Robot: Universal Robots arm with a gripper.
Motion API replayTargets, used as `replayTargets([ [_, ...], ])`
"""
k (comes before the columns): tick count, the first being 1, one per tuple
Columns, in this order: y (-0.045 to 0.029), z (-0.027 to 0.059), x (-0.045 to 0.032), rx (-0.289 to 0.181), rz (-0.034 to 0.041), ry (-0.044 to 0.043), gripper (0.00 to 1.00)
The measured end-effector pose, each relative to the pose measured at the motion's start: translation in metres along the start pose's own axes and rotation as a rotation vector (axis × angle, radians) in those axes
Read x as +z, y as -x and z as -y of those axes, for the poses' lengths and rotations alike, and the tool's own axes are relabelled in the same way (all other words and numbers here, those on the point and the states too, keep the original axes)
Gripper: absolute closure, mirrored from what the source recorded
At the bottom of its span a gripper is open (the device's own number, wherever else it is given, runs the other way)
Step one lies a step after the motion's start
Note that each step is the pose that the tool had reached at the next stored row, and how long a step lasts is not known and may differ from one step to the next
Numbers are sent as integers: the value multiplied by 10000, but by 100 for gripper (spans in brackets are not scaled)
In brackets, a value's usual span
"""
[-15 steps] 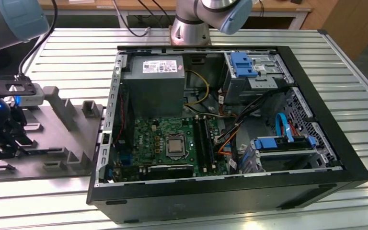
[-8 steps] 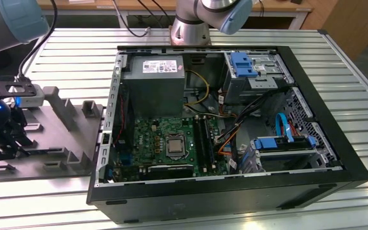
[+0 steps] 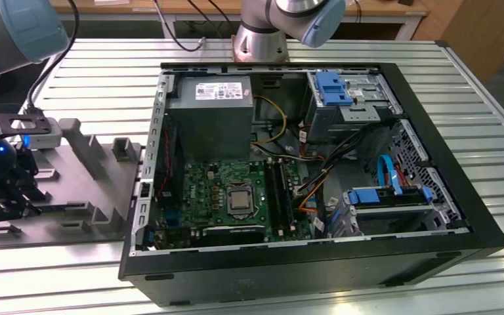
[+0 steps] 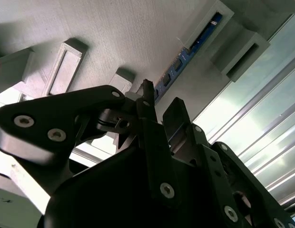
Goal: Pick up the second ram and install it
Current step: 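Pick up the second ram and move it above second insertion slot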
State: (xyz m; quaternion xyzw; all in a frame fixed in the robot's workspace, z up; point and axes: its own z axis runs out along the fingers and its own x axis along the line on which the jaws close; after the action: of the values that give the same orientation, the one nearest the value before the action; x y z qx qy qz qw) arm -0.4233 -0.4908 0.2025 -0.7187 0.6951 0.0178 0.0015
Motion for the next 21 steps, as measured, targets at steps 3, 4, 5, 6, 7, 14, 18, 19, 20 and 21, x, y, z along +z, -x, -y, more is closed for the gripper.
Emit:
replayTargets([
  [3,0,0,2,-1,1,-1,65],
  [4,0,0,1,-1,1,-1,65],
  [5,0,0,2,-1,1,-2,65],
  [6,0,0,2,-1,1,-2,65],
  [7,0,0,2,0,1,-2,65],
  [14,0,0,2,-1,1,-2,72],
  [18,-2,0,4,0,2,-3,79],
  [19,-5,0,4,0,2,-2,79],
  [20,-8,4,4,2,3,1,79],
  [21,-9,7,4,7,6,5,79],
])
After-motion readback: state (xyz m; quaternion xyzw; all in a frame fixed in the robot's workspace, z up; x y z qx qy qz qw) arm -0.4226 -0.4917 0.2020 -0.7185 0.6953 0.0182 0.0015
